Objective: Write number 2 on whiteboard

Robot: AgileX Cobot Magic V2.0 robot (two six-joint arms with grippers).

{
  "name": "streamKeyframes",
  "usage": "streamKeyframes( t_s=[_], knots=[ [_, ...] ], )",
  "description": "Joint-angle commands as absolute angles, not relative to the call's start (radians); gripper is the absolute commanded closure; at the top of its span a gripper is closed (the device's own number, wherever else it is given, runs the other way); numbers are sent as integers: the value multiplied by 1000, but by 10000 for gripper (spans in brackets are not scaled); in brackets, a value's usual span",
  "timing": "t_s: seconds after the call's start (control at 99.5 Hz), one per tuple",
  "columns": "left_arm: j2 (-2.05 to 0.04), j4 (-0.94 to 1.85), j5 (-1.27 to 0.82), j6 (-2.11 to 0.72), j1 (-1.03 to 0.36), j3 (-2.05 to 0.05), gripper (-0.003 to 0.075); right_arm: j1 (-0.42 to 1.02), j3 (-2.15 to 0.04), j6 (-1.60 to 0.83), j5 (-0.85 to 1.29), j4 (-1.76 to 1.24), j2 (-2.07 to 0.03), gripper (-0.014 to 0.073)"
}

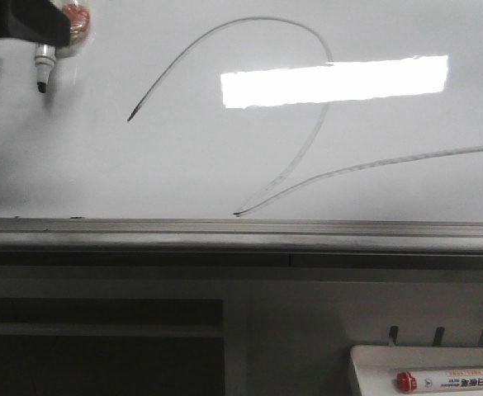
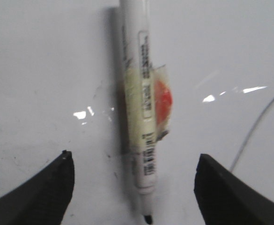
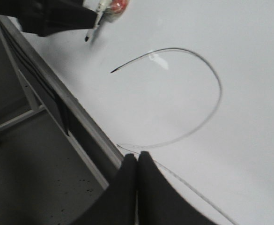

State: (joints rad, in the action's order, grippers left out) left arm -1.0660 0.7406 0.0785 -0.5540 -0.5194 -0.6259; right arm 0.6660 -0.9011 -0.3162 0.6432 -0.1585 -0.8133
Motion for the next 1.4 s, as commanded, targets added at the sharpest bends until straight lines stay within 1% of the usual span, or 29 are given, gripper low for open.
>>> streamKeyframes(
  t_s=[0.0, 0.08, 0.121, 0.141, 0.151, 0.211, 0.231, 0.251, 0.281, 0.291, 0.442, 0.613, 1.266, 1.307, 1.387],
  knots=[
    [-925, 738, 72, -548, -519, -643, 255, 639, -888, -267, 594, -72, -736, 655],
    [-777, 726, 40, -548, -519, -598, 337, 602, -813, -212, 553, -5, -642, 655],
    [-690, 722, 31, -548, -519, -565, 400, 587, -759, -197, 516, 12, -576, 655],
    [-630, 722, 24, -548, -519, -546, 447, 576, -718, -197, 477, 14, -529, 655],
    [-630, 722, 22, -548, -519, -539, 447, 574, -718, -197, 467, 14, -529, 655],
    [-497, 707, 0, -548, -519, -483, 569, 555, -622, -197, 377, 14, -419, 655],
    [-439, 699, -9, -548, -519, -452, 629, 550, -588, -197, 346, 14, -384, 655],
    [-411, 693, -17, -548, -519, -430, 660, 545, -555, -197, 309, 14, -351, 655],
    [-344, 681, -22, -548, -519, -400, 736, 545, -501, -197, 283, 14, -300, 655],
    [-331, 679, -22, -550, -519, -384, 743, 545, -501, -197, 278, 14, -300, 655],
    [-102, 669, -15, -550, -519, -254, 741, 545, -302, -197, 225, 14, -126, 655],
    [15, 669, -17, -550, -519, -188, 741, 545, -224, -197, 164, 12, -54, 655],
    [27, 671, -15, -550, -519, -167, 741, 545, -224, -197, 166, 12, -56, 655],
    [27, 643, -17, -550, -518, -159, 741, 545, -224, -197, 166, 12, -56, 655],
    [27, 477, -27, -550, -513, -147, 741, 545, -224, -197, 166, 12, -56, 655]
  ],
)
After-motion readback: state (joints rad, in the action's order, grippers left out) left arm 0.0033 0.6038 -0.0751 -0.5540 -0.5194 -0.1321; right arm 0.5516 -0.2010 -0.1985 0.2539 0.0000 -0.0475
